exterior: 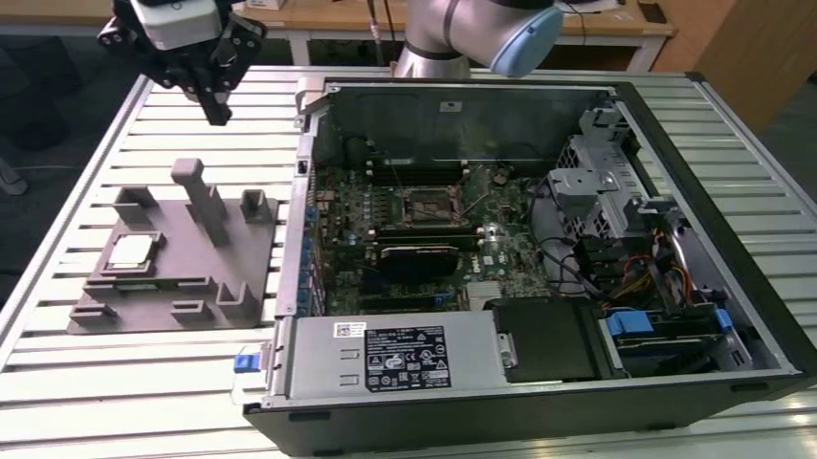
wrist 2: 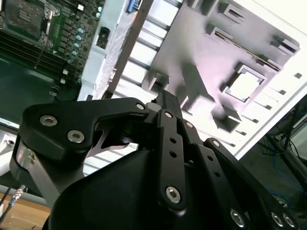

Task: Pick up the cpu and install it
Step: 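Reach for the cpu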

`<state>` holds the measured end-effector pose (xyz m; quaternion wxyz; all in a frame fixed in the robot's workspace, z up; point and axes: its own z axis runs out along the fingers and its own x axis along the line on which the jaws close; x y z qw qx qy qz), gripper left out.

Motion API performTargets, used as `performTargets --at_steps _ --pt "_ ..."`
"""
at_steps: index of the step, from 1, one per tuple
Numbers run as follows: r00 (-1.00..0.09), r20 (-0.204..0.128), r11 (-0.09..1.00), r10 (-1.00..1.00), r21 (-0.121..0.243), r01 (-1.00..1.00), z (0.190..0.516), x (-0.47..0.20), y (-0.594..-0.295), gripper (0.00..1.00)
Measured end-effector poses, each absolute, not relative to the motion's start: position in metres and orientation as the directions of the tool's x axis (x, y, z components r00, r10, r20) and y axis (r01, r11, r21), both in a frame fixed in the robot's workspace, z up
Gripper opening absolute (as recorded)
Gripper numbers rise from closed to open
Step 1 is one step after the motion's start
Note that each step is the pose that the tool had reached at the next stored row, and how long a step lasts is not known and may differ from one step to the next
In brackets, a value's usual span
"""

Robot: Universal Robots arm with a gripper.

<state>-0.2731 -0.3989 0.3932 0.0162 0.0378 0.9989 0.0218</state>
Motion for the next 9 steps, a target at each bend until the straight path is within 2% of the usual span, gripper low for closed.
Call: performTargets --at_steps 9 --pt "-0.997 -0.031 0.996 0.076 0.045 0.075 0.393 -0.300 -0.399 0.11"
